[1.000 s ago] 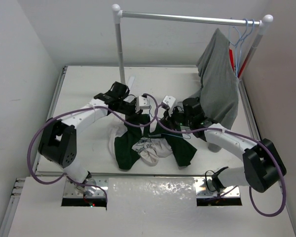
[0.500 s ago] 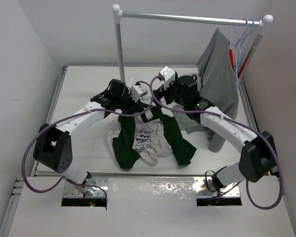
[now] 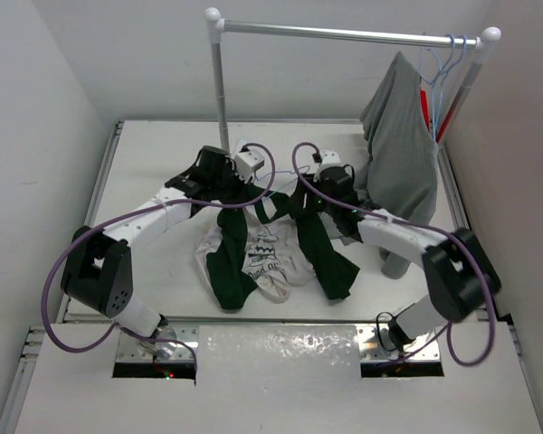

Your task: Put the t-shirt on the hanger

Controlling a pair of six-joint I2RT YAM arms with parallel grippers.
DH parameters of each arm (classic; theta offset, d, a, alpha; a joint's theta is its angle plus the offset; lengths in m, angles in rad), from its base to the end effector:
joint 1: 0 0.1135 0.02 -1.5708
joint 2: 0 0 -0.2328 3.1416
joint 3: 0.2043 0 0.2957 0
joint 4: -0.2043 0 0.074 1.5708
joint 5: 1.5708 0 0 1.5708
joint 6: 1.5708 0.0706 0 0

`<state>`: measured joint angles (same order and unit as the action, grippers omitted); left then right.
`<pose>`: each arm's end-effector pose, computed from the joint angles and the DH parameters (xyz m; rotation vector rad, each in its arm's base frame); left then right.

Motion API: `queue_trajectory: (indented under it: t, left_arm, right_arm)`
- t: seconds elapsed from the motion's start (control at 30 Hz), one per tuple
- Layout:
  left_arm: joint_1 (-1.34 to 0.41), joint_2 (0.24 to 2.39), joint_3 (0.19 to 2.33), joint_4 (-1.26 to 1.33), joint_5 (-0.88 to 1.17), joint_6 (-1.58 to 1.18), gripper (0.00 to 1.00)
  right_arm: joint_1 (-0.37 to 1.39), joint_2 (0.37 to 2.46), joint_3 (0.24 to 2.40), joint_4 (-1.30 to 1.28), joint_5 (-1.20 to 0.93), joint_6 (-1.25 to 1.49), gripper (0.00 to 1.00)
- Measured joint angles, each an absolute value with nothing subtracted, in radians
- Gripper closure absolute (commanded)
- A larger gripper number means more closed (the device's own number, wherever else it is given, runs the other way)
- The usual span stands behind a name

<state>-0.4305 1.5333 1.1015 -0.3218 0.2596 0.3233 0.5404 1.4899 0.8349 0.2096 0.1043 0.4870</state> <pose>0.3587 -0.1847 0.1821 0.9741 2.1052 -0.3556 0.3446 0.1982 0.1546 0.0128 2.0567 0.5437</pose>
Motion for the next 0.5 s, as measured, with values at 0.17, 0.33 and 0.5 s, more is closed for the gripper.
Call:
queue_trajectory:
  t: [0.17,0.33,0.5]
  left_arm:
    - [-0.43,1.533,1.099,-0.317,0.276,0.311,1.0]
    - [-0.43,1.533,1.098,-0.315,0.287,0.308,1.0]
    - [-0.43,1.533,1.098,-0.315,0.292,0.307,1.0]
  right_arm:
    - [0.545,1.698,0.883,0.195,0.097,0.567,0.36]
    - [0.546,1.818,0.981,0.192,0.096,0.593,0.38]
    - [0.546,1.887,1.021,0.207,0.094,0.627,0.42]
